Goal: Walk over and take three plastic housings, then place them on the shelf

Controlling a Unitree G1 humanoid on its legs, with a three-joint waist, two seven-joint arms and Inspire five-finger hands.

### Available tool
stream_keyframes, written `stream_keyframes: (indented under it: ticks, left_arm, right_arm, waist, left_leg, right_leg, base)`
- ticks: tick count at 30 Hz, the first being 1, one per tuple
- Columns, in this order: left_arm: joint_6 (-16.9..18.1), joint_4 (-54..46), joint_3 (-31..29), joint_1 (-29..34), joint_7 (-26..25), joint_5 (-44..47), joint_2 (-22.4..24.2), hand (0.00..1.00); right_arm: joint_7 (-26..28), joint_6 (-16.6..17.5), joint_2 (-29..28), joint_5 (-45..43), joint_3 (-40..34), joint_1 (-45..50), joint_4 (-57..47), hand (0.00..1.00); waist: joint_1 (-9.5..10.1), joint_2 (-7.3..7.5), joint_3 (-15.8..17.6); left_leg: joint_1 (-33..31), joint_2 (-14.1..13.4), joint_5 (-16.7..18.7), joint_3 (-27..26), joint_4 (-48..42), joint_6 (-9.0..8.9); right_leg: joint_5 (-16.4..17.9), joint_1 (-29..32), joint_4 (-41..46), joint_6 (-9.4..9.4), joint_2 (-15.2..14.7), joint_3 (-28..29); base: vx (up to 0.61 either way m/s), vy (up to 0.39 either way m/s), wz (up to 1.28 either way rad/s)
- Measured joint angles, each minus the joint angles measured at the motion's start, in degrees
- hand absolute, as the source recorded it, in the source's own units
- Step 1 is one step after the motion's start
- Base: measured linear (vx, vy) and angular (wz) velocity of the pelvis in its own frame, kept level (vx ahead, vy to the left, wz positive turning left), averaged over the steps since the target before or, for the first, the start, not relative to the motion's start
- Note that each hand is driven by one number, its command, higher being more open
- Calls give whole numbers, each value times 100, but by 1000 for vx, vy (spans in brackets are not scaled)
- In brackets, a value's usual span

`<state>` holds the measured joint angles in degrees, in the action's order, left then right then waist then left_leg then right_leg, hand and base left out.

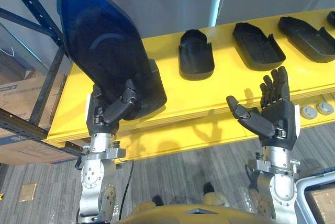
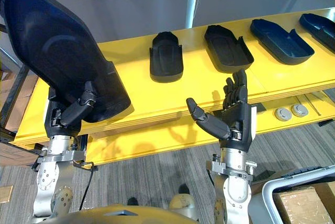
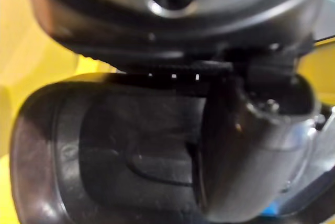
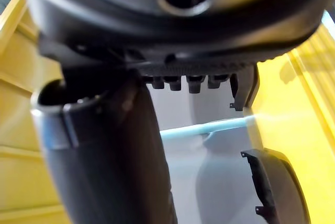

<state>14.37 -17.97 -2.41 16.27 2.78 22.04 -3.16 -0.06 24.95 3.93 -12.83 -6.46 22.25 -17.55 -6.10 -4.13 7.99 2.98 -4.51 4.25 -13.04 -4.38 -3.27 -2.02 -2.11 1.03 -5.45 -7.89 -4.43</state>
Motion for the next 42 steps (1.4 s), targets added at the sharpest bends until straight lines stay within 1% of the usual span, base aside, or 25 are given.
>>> stream_keyframes:
  ticks: [3, 5, 7, 9, 11, 13, 15, 17, 20, 22, 23, 25, 29, 31, 32, 33, 37, 39, 42]
  left_arm:
    - [-313, 2, -120, 3, -184, -148, 12, 0]
    - [-504, 4, -265, 7, -303, -361, 43, 0]
    - [-664, 4, -435, 9, -511, -621, 69, 0]
    - [-845, 4, -751, 9, -760, -875, 77, 0]
    - [-950, 13, -997, 2, -930, -969, 65, 0]
    - [-962, 151, -1190, -82, -1039, -938, -25, 0]
    - [-978, 530, -1340, -426, -1112, -899, -237, 0]
    - [-1034, 886, -1428, -801, -1139, -794, -438, 0]
    - [-1093, 1098, -1441, -1043, -1160, -627, -564, 0]
    - [-1094, 1370, -1446, -1205, -1118, -385, -685, 0]
    - [-1098, 1428, -1461, -1227, -1086, -297, -708, 0]
    - [-1175, 1738, -1571, -1372, -858, 146, -805, 0]
    - [-1316, 2218, -1656, -1677, -483, 964, -993, 0]
    - [-1454, 2457, -1652, -1855, -156, 1441, -1114, 0]
    - [-1488, 2511, -1652, -1899, -86, 1580, -1148, 0]
    - [-1591, 2604, -1651, -1997, 54, 1822, -1176, 0]
    - [-1832, 2968, -1633, -2311, 329, 2470, -1249, 0]
    - [-1907, 3134, -1594, -2491, 399, 2552, -1300, 0]
    - [-1946, 3149, -1569, -2614, 517, 2522, -1346, 0]
  right_arm:
    - [36, -1, -59, -10, -101, 73, 1, 100]
    - [105, -61, -70, -130, -197, 112, 2, 100]
    - [133, -100, -74, -214, -288, 109, 18, 100]
    - [204, -166, -73, -260, -380, 97, 18, 100]
    - [338, -298, -55, -351, -427, 19, 20, 100]
    - [497, -367, 39, -444, -435, -113, 40, 100]
    - [734, -475, 158, -438, -447, -315, 93, 100]
    - [972, -606, 316, -436, -407, -576, 226, 100]
    - [1193, -694, 486, -430, -372, -763, 335, 100]
    - [1342, -721, 649, -432, -275, -778, 343, 100]
    - [1380, -722, 694, -432, -232, -786, 353, 100]
    - [1575, -727, 774, -432, -122, -873, 410, 100]
    - [1736, -768, 892, -449, 66, -1189, 431, 100]
    - [1848, -866, 1152, -520, 224, -1404, 429, 100]
    - [1873, -899, 1195, -572, 276, -1452, 425, 100]
    - [1936, -953, 1214, -571, 309, -1498, 396, 100]
    - [1951, -1102, 1235, -571, 531, -1670, 355, 100]
    - [1948, -1175, 1344, -574, 662, -1714, 207, 100]
    - [1973, -1200, 1455, -591, 815, -1832, -39, 100]
  waist:
    - [42, 39, -2]
    - [109, 72, 17]
    - [122, 102, 14]
    - [117, 130, 36]
    - [111, 141, 64]
    - [102, 121, 90]
    - [109, 92, 127]
    - [110, 81, 251]
    - [97, 28, 349]
    - [86, -68, 410]
    - [76, -87, 420]
    - [76, -140, 455]
    - [-28, -146, 594]
    - [-34, -176, 698]
    - [-44, -192, 735]
    - [-50, -215, 777]
    - [-101, -263, 833]
    - [-140, -283, 928]
    - [-190, -336, 994]
  left_leg:
    - [82, 7, -69, 28, 131, -3]
    - [159, 8, -112, 36, 206, -14]
    - [164, 10, -139, 81, 228, -15]
    - [152, 13, -167, 125, 290, -48]
    - [139, 6, -167, 127, 293, -49]
    - [67, 6, -178, 121, 261, -60]
    - [-66, 14, -235, 139, 224, -54]
    - [-67, 15, -271, 161, 168, -24]
    - [-54, 48, -280, 173, 153, -19]
    - [-44, 89, -285, 172, 154, -11]
    - [-42, 95, -285, 159, 153, -10]
    - [-45, 108, -288, 81, 148, -6]
    - [-52, 173, -287, 75, 78, -7]
    - [-68, 215, -283, -1, 54, -9]
    - [-79, 221, -279, -7, 52, -14]
    - [-120, 227, -266, -25, 49, -25]
    - [-277, 219, -254, -142, 9, -47]
    - [-276, 218, -217, -200, -70, -61]
    - [-398, 193, -167, -303, -224, -16]
  right_leg:
    - [-4, -38, 1, -7, 2, -38]
    - [-6, -88, 0, -11, 2, -52]
    - [-6, -111, -1, -11, 3, -105]
    - [-5, -93, 0, -13, 3, -156]
    - [1, -67, 13, -9, 4, -156]
    - [25, 43, 109, -2, 3, -144]
    - [58, 224, 255, 20, -10, -143]
    - [99, 258, 373, 29, -20, -150]
    - [235, 353, 627, 25, -76, -144]
    - [334, 441, 815, 12, -118, -115]
    - [348, 472, 852, 14, -124, -88]
    - [414, 609, 1036, 5, -144, 7]
    - [612, 790, 1449, -1, -234, 68]
    - [703, 940, 1682, -3, -303, 166]
    - [720, 965, 1725, -9, -312, 175]
    - [747, 1042, 1803, -4, -323, 198]
    - [824, 1301, 2048, 15, -370, 215]
    - [886, 1325, 2165, 5, -398, 238]
    - [897, 1419, 2216, 3, -406, 290]
  base:
    - [-33, -9, 4]
    - [-34, -10, 4]
    - [-33, -15, 11]
    - [-35, -15, 10]
    - [-15, -4, -1]
    - [-16, -3, 0]
    - [-26, -5, 6]
    - [-13, -3, 3]
    - [-12, -1, 1]
    - [0, 0, 0]
    - [-18, 10, -9]
    - [-14, 6, -14]
    - [-50, -6, -3]
    - [-70, 4, -13]
    - [-73, -10, -9]
    - [-63, -16, -2]
    - [-25, -18, 0]
    - [0, -7, -2]
    - [7, 0, -5]
